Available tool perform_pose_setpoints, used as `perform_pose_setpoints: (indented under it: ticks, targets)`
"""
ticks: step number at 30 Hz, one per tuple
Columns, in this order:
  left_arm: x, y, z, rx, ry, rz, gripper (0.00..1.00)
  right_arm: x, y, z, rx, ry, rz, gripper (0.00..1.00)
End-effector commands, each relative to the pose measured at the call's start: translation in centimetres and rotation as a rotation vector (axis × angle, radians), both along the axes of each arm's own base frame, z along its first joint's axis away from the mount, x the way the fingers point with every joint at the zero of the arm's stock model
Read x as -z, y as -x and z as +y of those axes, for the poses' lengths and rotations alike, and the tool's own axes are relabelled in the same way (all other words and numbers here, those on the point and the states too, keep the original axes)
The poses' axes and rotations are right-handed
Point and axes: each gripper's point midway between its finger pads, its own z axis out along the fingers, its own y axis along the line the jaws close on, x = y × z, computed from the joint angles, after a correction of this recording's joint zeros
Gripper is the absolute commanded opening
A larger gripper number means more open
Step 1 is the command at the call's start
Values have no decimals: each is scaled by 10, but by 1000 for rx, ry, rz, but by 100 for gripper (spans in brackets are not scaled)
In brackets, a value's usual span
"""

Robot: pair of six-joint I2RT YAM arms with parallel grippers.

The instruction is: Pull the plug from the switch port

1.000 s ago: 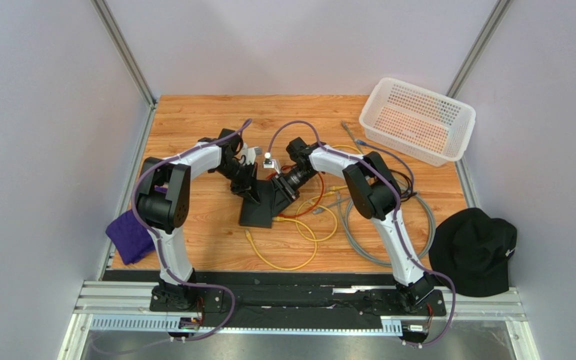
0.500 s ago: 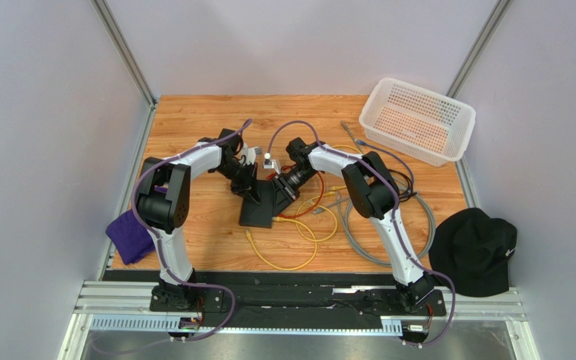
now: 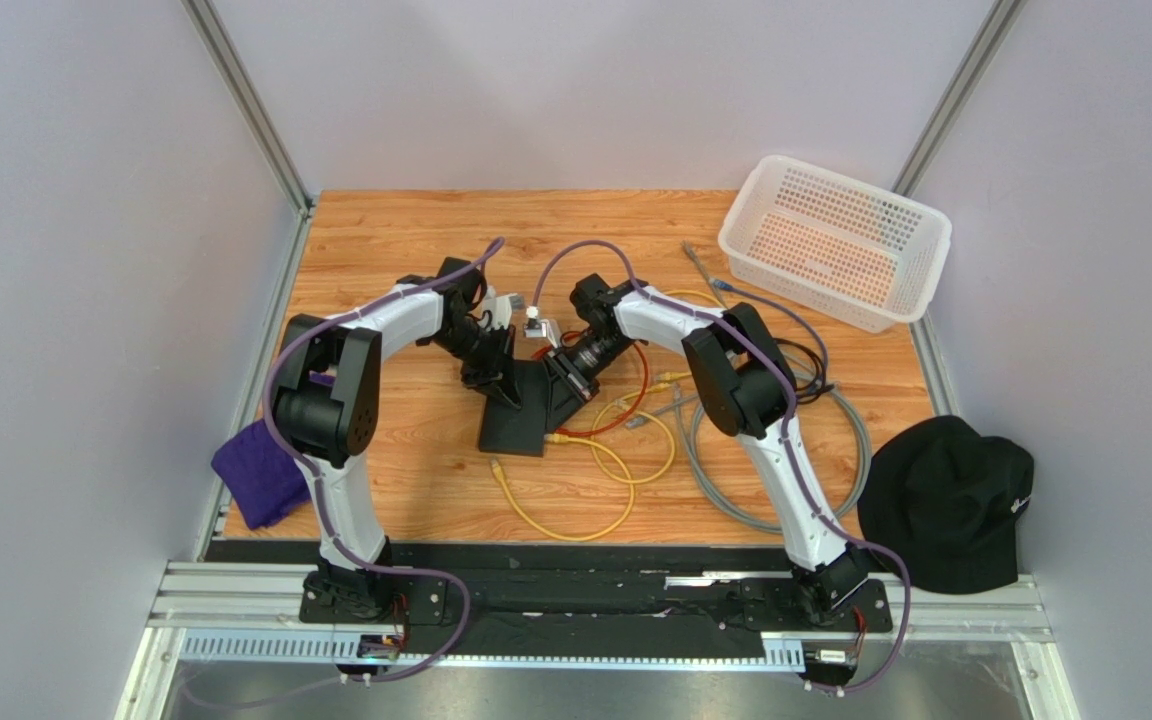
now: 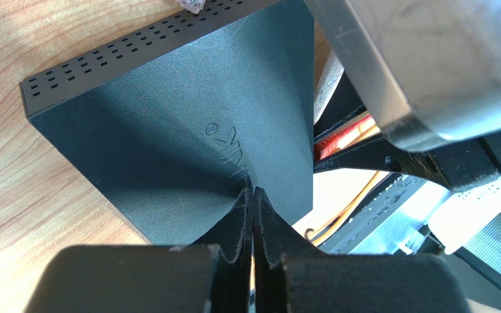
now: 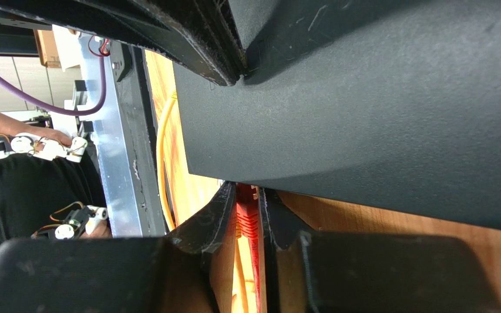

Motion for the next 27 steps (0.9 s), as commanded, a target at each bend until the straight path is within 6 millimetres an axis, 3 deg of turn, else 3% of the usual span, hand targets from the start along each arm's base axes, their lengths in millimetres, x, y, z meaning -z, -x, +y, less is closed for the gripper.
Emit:
perform_pose_setpoints:
  ticks: [1, 4, 8, 15, 18, 19, 22, 27]
  targets:
    - [19, -1, 12, 44, -96, -41, 0, 57, 10, -34, -59, 219, -40, 11]
    - [20, 0, 12, 47, -98, -36, 0, 54, 10, -34, -75, 211, -22, 12]
    - [19, 0, 12, 47, -98, -36, 0, 49, -7, -30, -18, 223, -18, 10]
    - [18, 1, 13, 52, -100, -45, 0, 50, 3, -44, -32, 236, -20, 8]
    - [18, 0, 12, 51, -98, -44, 0, 45, -4, -44, -53, 214, -49, 8]
    - [18, 0, 12, 52, -98, -43, 0, 38, -16, -42, -35, 189, -63, 8]
    - [18, -1, 13, 54, -100, -45, 0, 33, -28, -38, 37, 173, -1, 8]
    - [18, -1, 13, 56, -102, -45, 0, 38, -13, -46, 6, 187, 8, 8]
